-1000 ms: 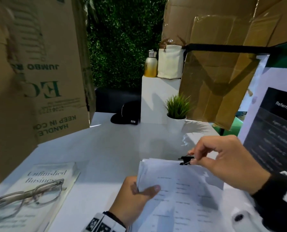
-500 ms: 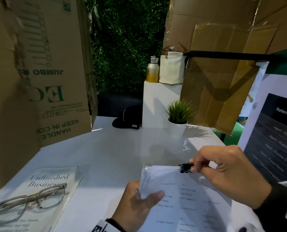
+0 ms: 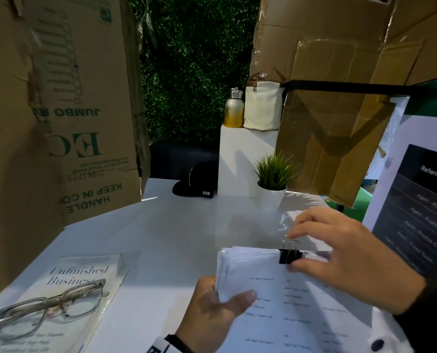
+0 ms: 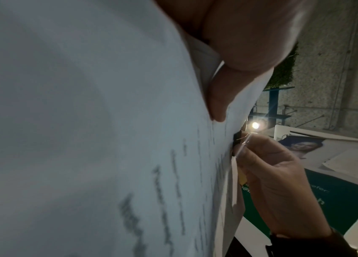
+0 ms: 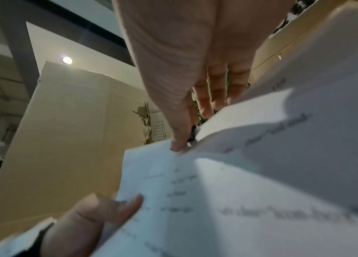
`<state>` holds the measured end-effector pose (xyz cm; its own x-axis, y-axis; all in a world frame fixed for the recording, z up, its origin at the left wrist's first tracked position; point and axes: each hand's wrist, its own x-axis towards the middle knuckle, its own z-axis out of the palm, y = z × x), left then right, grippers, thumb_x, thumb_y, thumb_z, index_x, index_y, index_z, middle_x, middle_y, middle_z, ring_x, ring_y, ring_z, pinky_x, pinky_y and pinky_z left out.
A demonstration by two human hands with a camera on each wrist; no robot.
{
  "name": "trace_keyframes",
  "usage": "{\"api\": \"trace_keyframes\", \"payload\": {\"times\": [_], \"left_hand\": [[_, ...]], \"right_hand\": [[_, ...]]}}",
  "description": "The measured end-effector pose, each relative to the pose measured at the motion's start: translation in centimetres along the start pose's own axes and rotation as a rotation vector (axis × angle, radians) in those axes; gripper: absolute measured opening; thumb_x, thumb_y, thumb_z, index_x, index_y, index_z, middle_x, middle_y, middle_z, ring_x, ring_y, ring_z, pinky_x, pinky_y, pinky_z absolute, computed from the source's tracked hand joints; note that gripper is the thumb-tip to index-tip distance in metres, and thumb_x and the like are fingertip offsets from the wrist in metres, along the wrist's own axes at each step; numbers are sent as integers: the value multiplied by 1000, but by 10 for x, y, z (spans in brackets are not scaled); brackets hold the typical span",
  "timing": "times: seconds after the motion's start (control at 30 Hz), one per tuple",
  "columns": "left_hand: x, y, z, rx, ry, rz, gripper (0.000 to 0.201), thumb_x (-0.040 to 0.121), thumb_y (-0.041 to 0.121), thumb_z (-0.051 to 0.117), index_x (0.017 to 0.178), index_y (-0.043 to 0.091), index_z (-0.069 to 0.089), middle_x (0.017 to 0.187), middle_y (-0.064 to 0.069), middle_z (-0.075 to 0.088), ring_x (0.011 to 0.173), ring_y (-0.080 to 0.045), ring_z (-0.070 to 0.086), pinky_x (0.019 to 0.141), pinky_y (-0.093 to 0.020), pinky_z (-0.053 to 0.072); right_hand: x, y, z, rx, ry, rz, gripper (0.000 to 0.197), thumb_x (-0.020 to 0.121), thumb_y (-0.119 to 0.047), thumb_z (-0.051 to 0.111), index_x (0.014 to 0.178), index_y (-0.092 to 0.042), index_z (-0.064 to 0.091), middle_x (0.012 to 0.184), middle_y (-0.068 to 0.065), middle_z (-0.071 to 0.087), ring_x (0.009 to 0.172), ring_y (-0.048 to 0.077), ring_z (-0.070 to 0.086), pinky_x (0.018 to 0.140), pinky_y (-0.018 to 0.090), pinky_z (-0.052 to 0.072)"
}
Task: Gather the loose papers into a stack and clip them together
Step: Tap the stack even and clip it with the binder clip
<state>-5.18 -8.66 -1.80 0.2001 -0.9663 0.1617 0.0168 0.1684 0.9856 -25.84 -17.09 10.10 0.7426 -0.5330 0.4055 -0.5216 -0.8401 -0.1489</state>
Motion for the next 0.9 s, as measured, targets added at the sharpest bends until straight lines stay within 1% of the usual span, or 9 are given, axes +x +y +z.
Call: {"api": "trace_keyframes", "payload": {"times": [0.1,0.17,0.27,0.43,0.53,0.6,0.7,0.8,0.9], "left_hand": [[-2,0,2,-3,-12,-6,28,62,30,82,84,14,80,84,-12,79,82,-30,74,70,-34,60],[-3,2,1,-29,-4,-9,21,63,25,81,79,13,80,79,-9,79,75,-23,75,64,-29,58],[-5,3,-1,-42,-16,0,16,65,21,79,80,14,80,76,-5,78,70,-17,73,61,-22,53],[-8,6,3,-57,-15,24,28,54,36,81,78,23,81,70,0,76,66,-8,70,59,-20,52],[-9,8,4,-55,-41,13,23,55,33,81,76,24,81,66,2,74,62,-6,68,57,-19,50],[-8,7,3,-61,-46,-4,27,54,33,82,77,17,80,67,1,74,63,-8,68,56,-19,50],[-8,5,4,-70,-69,4,41,54,36,81,89,14,79,79,-6,77,72,-15,71,61,-22,52],[-8,6,4,-88,-53,7,37,50,35,81,80,13,80,71,-3,75,66,-9,69,57,-20,50],[-10,10,4,-100,-45,9,26,47,33,80,70,20,81,64,2,73,58,-4,64,54,-17,48]], "right_hand": [[-9,-3,19,-69,89,-70,28,74,-48,73,93,-28,73,104,-14,65,93,8,59,83,16,53],[-13,-6,29,-63,137,-74,23,75,-40,72,91,-24,72,105,-8,69,93,9,62,86,11,48],[-17,-11,35,38,138,-12,14,82,-45,60,94,-38,58,96,-16,70,82,5,66,77,11,54],[-12,-6,27,233,-45,141,25,84,-42,69,83,-40,44,77,-7,65,72,21,58,66,39,56],[-8,-3,14,350,-131,149,24,80,-44,72,88,-40,50,89,-14,67,80,14,61,74,33,57],[-7,0,4,469,-189,188,14,86,-53,57,95,-43,55,91,-10,69,84,8,63,79,27,54],[-3,2,-8,572,-234,271,40,94,-59,28,106,-41,61,87,-17,71,83,-5,62,79,19,43],[0,-3,-13,566,-368,242,24,86,-49,56,110,-45,60,81,-14,69,71,2,61,72,21,47],[0,-8,-5,354,-391,243,44,70,-59,74,110,-54,55,106,-20,69,100,2,64,95,26,51]]}}
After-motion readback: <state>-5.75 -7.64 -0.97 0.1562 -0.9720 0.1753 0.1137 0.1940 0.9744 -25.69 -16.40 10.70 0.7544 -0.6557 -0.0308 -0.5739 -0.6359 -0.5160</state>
